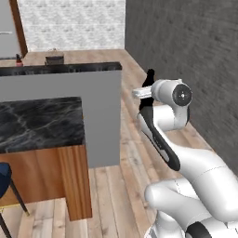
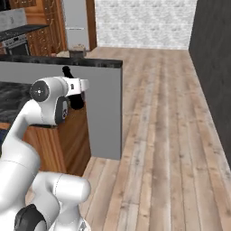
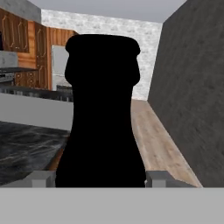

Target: Place the large bottle from the dining counter next to the other large bottle outside the sink, and place the small bottle from the dining counter next to the other small bottle inside the sink.

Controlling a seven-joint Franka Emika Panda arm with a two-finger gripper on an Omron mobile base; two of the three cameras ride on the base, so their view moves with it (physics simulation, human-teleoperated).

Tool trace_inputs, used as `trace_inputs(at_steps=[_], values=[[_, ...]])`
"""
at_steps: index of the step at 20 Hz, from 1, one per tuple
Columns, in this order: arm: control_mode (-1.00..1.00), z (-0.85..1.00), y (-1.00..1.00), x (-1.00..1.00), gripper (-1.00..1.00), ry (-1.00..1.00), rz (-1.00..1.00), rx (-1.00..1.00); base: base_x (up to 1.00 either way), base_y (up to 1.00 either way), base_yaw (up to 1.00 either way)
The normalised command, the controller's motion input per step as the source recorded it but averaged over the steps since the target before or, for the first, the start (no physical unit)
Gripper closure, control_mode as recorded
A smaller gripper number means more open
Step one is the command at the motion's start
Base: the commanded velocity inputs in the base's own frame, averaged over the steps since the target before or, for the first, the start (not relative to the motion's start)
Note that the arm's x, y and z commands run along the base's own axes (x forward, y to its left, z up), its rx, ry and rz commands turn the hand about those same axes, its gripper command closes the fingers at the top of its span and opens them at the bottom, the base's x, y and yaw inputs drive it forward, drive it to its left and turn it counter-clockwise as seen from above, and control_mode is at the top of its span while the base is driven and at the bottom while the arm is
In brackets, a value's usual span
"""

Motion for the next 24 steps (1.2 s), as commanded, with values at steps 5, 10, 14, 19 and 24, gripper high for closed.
trace_inputs(at_steps=[5, 10, 14, 19, 24], values=[[1.0, 0.0, 0.0, 0.0, 1.0, 0.0, 0.0, 0.0, -0.09, -1.0, 0.0], [1.0, 0.0, 0.0, 0.0, 1.0, 0.0, 0.0, 0.0, 0.03, -1.0, 0.0], [1.0, 0.0, 0.0, 0.0, 1.0, 0.0, 0.0, 0.0, 0.36, -0.95, 0.01], [1.0, 0.0, 0.0, 0.0, 1.0, 0.0, 0.0, 0.0, 0.78, -0.73, 0.02], [1.0, 0.0, 0.0, 0.0, 1.0, 0.0, 0.0, 0.0, 1.0, -0.5, 0.02]])
